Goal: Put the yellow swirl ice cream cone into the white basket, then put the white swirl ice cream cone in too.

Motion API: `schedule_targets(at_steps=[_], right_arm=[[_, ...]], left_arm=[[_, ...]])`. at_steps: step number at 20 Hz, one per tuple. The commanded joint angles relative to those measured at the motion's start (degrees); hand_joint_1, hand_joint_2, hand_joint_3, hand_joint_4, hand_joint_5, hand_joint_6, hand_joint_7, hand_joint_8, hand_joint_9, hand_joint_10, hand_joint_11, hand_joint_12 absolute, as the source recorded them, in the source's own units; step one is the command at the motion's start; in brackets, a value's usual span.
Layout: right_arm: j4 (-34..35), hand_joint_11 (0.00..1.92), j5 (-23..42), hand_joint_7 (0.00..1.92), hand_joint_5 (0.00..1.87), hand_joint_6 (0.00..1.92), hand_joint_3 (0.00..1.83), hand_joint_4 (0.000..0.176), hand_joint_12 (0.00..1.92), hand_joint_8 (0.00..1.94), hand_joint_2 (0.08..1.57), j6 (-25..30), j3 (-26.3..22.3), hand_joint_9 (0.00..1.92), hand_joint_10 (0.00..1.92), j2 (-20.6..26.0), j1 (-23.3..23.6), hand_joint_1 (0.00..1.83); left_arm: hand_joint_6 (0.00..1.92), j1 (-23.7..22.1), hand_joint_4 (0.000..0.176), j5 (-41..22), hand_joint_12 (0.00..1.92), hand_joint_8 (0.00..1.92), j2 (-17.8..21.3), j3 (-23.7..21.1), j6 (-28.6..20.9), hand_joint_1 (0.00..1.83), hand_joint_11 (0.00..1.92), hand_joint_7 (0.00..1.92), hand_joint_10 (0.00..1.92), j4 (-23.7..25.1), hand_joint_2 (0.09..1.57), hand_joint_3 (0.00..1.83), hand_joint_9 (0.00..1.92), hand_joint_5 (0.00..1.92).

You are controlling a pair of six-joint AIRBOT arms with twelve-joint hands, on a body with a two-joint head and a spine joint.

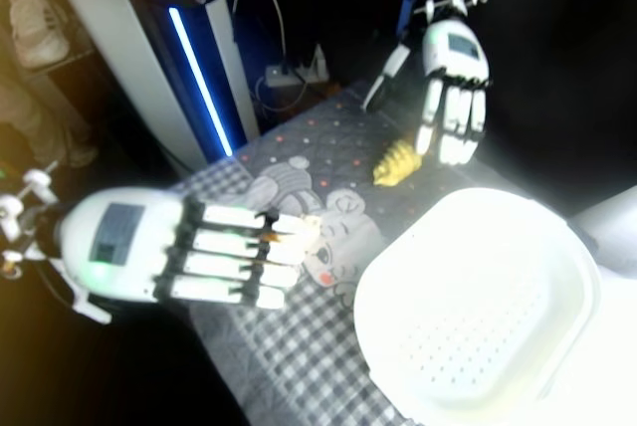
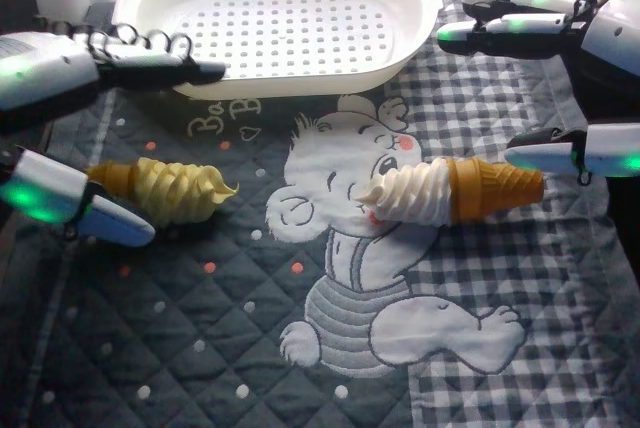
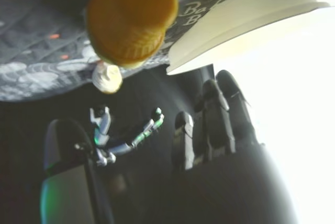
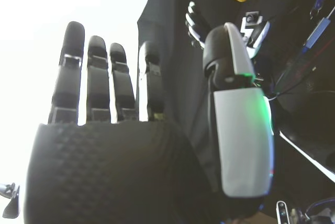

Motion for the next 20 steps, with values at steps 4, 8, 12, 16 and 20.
schedule_targets(at_steps=[4,8,12,16,20], right_arm=[[2.03,0.16,6.29,0.2,0.35,0.0,0.0,0.106,0.7,0.0,1.1,0.18,0.44,0.25,0.0,0.03,0.45,0.8],[1.97,0.16,6.29,0.19,0.34,0.0,0.0,0.116,0.68,0.0,1.11,0.18,0.51,0.24,0.0,-0.09,0.45,0.76],[1.97,0.21,6.29,0.2,0.35,0.0,0.0,0.115,0.61,0.0,1.09,0.18,0.59,0.26,0.0,-0.17,0.45,0.82],[1.97,0.19,6.29,0.2,0.35,0.0,0.0,0.119,0.6,0.0,1.1,0.18,0.72,0.26,0.0,-0.29,0.45,0.84],[1.97,0.17,6.29,0.21,0.36,0.0,0.0,0.123,0.73,0.0,1.09,0.18,0.79,0.27,0.0,-0.33,0.45,0.82]], left_arm=[[0.0,-2.23,0.126,1.82,0.49,0.01,-2.4,1.95,-4.16,0.79,0.28,0.41,0.01,5.61,0.83,0.0,0.5,0.28],[0.0,-2.54,0.054,4.8,0.79,0.01,-3.56,2.9,-6.66,0.79,0.28,0.58,0.01,9.59,0.87,0.0,0.66,0.39],[0.0,-2.8,0.042,8.1,1.16,0.01,-4.86,3.87,-6.67,0.87,0.31,0.64,0.03,11.92,0.88,0.0,0.74,0.27],[0.02,-2.91,0.0,10.34,1.09,0.01,-5.8,4.56,-6.66,0.93,0.29,0.76,0.05,12.91,0.95,0.0,0.8,0.68],[0.87,-3.01,0.0,10.82,1.44,0.96,-6.45,5.06,-6.65,1.23,0.62,1.02,0.5,13.15,1.08,0.02,1.05,1.03]])
